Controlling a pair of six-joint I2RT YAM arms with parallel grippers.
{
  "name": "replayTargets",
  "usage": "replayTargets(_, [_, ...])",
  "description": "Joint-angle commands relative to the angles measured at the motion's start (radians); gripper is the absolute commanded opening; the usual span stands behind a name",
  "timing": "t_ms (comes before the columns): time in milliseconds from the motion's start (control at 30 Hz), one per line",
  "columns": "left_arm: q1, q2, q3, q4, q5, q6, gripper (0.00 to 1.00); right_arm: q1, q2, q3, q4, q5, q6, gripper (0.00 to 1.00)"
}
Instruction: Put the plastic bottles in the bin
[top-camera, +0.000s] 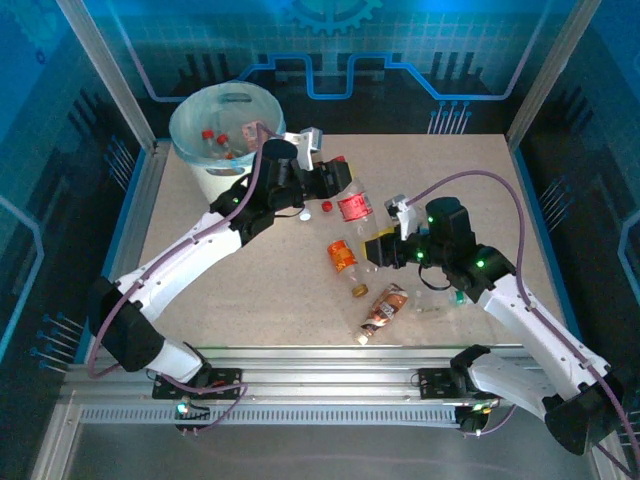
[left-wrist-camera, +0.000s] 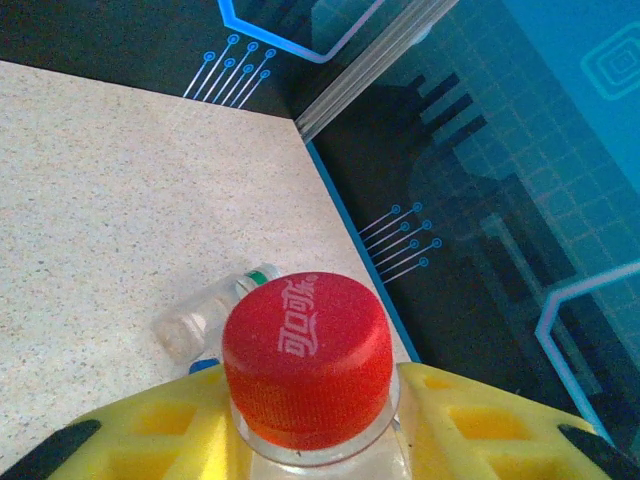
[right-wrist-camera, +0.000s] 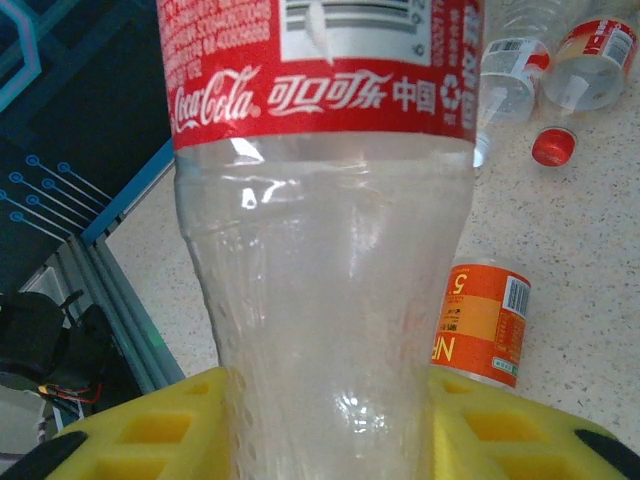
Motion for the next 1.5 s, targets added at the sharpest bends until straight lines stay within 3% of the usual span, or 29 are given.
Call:
replayTargets(0, [0.009, -0.022, 0.013, -0.007, -0.025, 0.058, 0.28, 0.022, -0.019, 0.010, -0.004, -0.023, -0.033, 0.45])
replayTargets(267, [0.011, -0.069, -0.008, -0.003, -0.045, 0.057, 0.01, 0.054, -0.037, 0.012, 0.006, -0.006, -0.053, 0.57])
replayTargets(467, [0.015, -0.121, -0.023, -0.006, -0.087, 0.074, 0.00, 0.063, -0.061, 0.031, -0.005, 0.039, -0.043, 0.79])
replayTargets(767, [0.060, -0.172, 0.107, -0.139, -0.209, 0.230, 0.00, 0.074, -0.050, 0.094, 0.037, 0.027, -0.008, 0.84])
replayTargets(967, [0.229, -0.204, 0.219, -0.144, -0.242, 0.292, 0.00, 0.120, 0.045, 0.231, 0.056, 0.033, -0.032, 0.84])
replayTargets(1167, [0.389, -0.178, 0.300, 0.000, -0.275, 0.383, 0.00, 0.193, 0.160, 0.344, 0.068, 0.046, -0.018, 0.84])
replayTargets(1467, [0.560, -0.021, 0.413, 0.044, -0.416, 0.476, 0.00, 0.356, 0.417, 0.651, 0.070, 0.220, 0.023, 0.84])
